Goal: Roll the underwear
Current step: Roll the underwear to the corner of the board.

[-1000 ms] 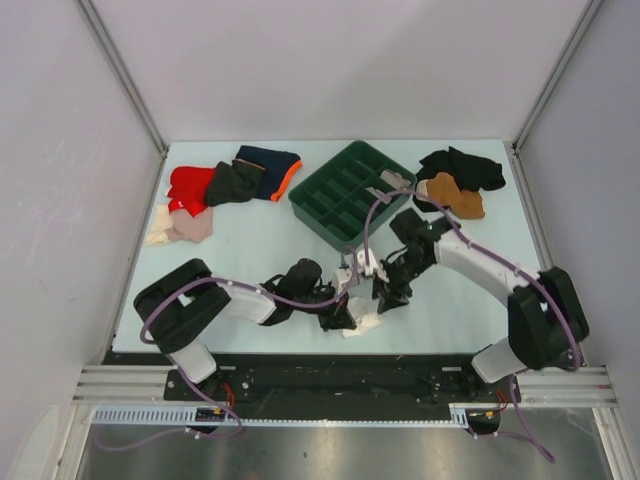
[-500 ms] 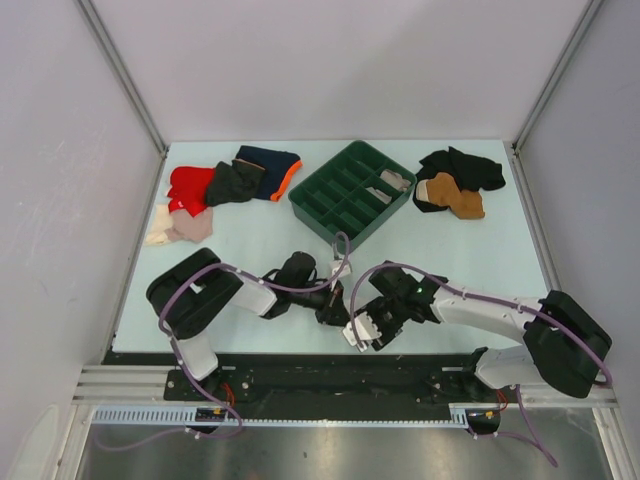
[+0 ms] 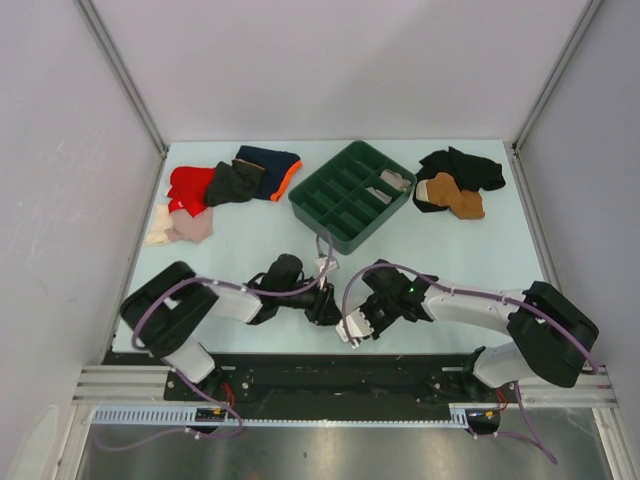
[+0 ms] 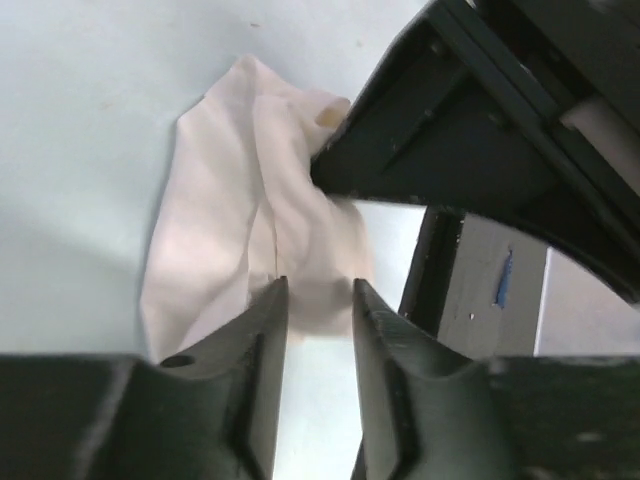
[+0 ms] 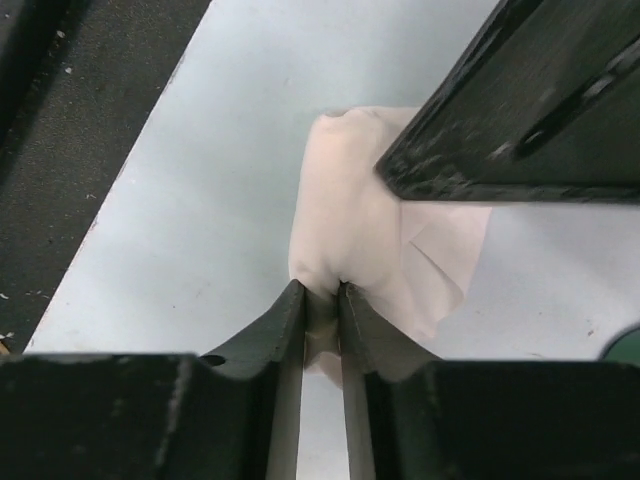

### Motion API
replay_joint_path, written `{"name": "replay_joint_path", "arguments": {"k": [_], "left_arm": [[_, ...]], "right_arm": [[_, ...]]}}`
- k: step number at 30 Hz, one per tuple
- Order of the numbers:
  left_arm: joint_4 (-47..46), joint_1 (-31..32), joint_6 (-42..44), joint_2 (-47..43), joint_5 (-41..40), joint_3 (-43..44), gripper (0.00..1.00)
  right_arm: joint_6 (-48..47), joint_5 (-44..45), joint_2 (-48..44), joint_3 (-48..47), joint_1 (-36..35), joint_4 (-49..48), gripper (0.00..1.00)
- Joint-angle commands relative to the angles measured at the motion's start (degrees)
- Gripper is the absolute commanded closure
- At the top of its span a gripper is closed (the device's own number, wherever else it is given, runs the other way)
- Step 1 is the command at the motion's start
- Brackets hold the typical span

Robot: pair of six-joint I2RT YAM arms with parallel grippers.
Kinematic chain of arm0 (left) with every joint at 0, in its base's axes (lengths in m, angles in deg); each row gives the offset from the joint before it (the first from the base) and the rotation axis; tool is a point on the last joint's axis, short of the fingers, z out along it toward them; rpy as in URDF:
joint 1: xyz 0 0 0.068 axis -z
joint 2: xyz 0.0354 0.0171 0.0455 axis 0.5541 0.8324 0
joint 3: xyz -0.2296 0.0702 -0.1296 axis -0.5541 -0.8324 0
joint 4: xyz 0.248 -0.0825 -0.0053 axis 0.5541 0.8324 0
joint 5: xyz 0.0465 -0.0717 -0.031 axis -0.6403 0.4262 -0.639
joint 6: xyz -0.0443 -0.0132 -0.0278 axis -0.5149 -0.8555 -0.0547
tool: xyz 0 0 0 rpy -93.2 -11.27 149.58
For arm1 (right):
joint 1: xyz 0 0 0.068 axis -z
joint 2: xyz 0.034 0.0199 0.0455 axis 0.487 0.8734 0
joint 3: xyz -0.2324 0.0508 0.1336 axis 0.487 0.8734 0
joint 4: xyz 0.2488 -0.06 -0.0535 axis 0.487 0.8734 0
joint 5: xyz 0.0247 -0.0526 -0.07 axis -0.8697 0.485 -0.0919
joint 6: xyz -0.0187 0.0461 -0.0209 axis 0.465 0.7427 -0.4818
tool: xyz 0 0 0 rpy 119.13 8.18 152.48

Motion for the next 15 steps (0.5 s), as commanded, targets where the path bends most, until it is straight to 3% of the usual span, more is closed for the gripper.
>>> {"name": "replay_joint_path", "arguments": {"k": [1, 7, 10, 15], "left_arm": [[1.4, -0.4, 4.3, -12.0, -7.8, -4.1, 0.57], [-0.1, 0.6, 12.5, -29.5, -14.3, -12.9, 0.51], [-1.2, 5.4, 17.9, -38.3, -18.4, -17.4, 0.44], [-1.5, 14.8, 23.8, -44.4, -23.9, -20.7, 0.37]], "right_arm": [[1.4, -1.7, 4.1, -2.7, 1.0, 6.2, 0.80], [4.7, -12.7, 9.9, -13.1, 4.6, 20.7, 0.85], [5.3, -18.0, 12.7, -18.2, 6.1, 27.9, 0.85], [6.1, -22.4, 19.7, -23.9, 7.3, 36.0, 0.86]]}}
